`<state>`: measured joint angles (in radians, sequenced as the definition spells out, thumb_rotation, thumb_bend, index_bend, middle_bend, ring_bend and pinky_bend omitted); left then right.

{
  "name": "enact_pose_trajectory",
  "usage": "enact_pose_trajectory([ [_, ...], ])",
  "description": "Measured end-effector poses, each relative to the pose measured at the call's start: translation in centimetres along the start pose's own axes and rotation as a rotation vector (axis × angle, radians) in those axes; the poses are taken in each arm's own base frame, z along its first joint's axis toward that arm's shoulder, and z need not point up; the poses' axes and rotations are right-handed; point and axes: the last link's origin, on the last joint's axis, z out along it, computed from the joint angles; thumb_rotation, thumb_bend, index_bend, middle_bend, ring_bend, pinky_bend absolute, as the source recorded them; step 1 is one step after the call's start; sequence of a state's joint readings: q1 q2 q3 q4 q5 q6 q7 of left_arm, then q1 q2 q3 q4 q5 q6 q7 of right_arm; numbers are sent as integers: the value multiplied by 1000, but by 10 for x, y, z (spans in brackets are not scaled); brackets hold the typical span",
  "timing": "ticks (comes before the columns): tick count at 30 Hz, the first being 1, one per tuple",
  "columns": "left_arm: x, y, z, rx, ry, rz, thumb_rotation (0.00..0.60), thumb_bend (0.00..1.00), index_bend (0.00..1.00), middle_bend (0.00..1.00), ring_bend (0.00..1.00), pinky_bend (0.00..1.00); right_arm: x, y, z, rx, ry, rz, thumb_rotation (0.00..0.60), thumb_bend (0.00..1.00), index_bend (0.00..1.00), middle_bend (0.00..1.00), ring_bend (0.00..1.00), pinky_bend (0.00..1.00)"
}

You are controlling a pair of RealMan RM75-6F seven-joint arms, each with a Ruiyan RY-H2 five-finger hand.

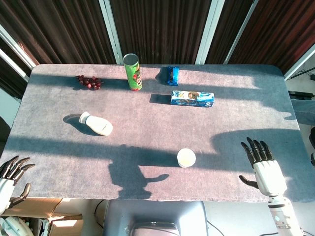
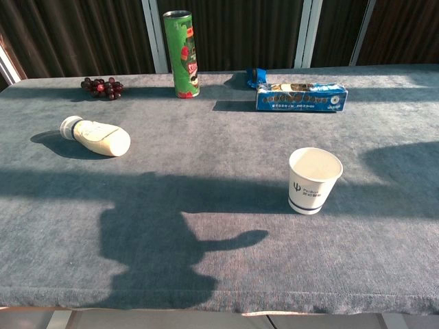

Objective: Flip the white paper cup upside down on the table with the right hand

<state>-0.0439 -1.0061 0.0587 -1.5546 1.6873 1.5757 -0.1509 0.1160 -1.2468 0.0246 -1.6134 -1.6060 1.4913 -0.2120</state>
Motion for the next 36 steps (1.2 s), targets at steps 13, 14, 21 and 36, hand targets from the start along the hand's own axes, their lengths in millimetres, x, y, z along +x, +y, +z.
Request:
enact_pose_trajectory([
  [13,-1,1,0,-7,-6,2,600,482,240,118,50,138,-5,-2,9,12,-32,50,600,131,4,47,0,95],
  [14,-1,1,0,-8,-11,3,600,482,240,118,50,138,-7,-3,12,20,-43,70,600,131,0,47,0,96],
  [21,-1,1,0,-5,-7,0,600,482,242,121,50,138,-27,-15,43,90,-167,295,600,131,0,48,0,111],
  [36,1,1,-2,-9,-2,-5,600,480,244,133,50,137,-82,-72,106,223,-315,548,600,132,130,147,85,211],
])
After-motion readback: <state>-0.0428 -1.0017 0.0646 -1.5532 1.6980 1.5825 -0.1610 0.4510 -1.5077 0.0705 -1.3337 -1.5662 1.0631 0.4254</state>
